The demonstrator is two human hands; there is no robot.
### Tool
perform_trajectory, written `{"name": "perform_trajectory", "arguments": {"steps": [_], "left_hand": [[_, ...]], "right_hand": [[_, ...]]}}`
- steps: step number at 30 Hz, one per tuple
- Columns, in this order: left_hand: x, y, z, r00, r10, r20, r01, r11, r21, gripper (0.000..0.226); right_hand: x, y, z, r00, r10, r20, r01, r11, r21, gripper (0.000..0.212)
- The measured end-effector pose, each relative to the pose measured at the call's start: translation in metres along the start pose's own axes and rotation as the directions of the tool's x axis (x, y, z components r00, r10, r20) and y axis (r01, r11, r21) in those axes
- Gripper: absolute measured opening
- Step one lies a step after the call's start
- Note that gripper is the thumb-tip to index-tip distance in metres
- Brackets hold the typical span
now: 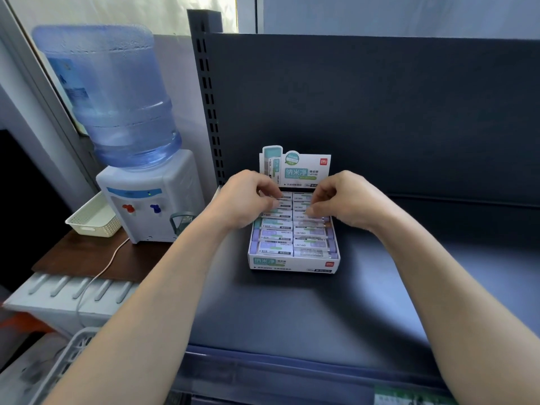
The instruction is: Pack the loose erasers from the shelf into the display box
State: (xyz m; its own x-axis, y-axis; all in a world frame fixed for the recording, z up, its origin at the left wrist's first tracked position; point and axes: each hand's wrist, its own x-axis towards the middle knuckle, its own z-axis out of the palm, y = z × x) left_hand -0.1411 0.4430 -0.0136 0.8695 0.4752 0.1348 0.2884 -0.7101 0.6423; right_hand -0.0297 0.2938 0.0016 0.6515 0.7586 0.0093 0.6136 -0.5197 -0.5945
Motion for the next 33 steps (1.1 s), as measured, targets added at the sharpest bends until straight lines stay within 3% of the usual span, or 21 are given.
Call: {"name": "perform_trajectory", "arguments": {"steps": [3,7,20,26,33], "left_hand": [[-0.003,-0.003,-0.009,0.999,-0.043,-0.009,0.043,0.999,-0.004,0.009],[-0.009,-0.005,-0.015,0.988,-0.135,0.08,0.129,0.989,0.067,0.021],[-0.02,-0.01,-0.019,0.981,-0.083,0.176,0.093,0.995,-0.045,0.026],[-0.024,-0.013,-0.023,0.943,-0.028,0.33,0.048,0.998,-0.052,0.031],[-0.023,-0.013,-0.024,0.954,-0.01,0.299,0.026,0.998,-0.053,0.03]], "right_hand": [[-0.002,-0.001,-0.004,1.0,-0.003,0.005,0.003,1.0,-0.001,0.013],[-0.004,-0.002,-0.004,0.995,0.054,0.087,-0.047,0.996,-0.082,0.016],[-0.012,-0.021,-0.003,0.988,0.085,0.129,-0.048,0.962,-0.268,0.02],[-0.029,-0.019,0.002,0.991,0.061,0.117,-0.04,0.985,-0.167,0.018],[-0.036,-0.016,0.009,0.997,0.064,-0.034,-0.067,0.993,-0.097,0.01]]}}
